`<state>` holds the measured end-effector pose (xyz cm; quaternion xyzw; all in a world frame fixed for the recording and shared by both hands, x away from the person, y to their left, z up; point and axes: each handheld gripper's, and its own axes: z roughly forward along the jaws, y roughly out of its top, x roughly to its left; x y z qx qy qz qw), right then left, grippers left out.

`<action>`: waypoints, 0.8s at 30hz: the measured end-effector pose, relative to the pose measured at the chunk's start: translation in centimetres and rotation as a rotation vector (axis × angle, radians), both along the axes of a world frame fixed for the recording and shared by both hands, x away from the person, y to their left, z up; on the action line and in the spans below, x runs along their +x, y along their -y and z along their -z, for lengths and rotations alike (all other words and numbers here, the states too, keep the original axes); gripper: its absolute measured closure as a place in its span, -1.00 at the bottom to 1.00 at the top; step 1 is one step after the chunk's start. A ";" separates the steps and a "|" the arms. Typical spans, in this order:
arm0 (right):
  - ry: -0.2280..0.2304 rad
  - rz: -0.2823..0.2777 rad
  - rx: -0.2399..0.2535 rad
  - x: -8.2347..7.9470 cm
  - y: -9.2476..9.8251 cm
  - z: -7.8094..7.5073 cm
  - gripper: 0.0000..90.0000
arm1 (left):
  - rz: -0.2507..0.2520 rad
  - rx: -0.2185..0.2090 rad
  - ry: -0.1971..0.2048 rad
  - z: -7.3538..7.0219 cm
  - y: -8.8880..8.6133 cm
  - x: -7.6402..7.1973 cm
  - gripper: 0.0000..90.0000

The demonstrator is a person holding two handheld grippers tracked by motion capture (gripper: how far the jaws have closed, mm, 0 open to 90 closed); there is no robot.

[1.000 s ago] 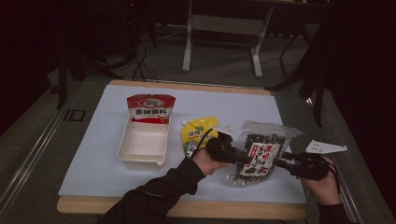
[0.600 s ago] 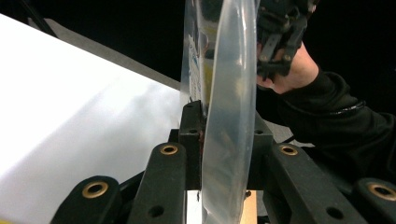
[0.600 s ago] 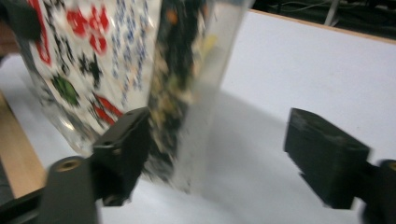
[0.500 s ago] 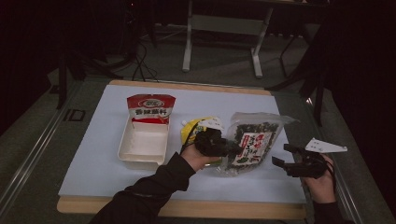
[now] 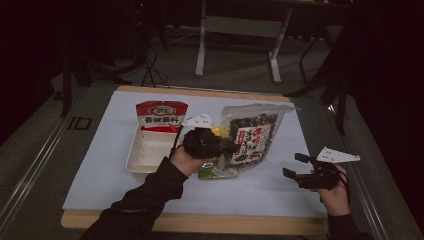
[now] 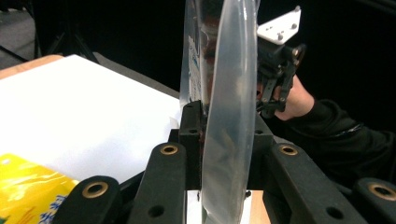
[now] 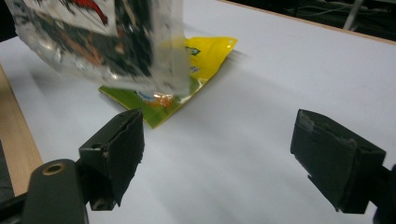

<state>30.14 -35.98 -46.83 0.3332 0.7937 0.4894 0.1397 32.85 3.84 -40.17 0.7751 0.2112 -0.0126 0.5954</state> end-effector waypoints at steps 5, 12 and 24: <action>0.003 -0.002 -0.010 0.2 -0.3 0.2 -0.62 | -0.031 -0.011 0.020 -0.7 -1.9 -0.3 0.72; 0.002 -0.010 -0.006 0.5 -0.6 0.6 -0.62 | -0.081 -0.022 0.035 -1.5 -5.1 -0.8 0.72; 0.030 -0.021 -0.007 0.8 -1.0 0.7 -0.68 | -0.202 -0.027 0.071 -2.3 -12.3 -1.7 0.72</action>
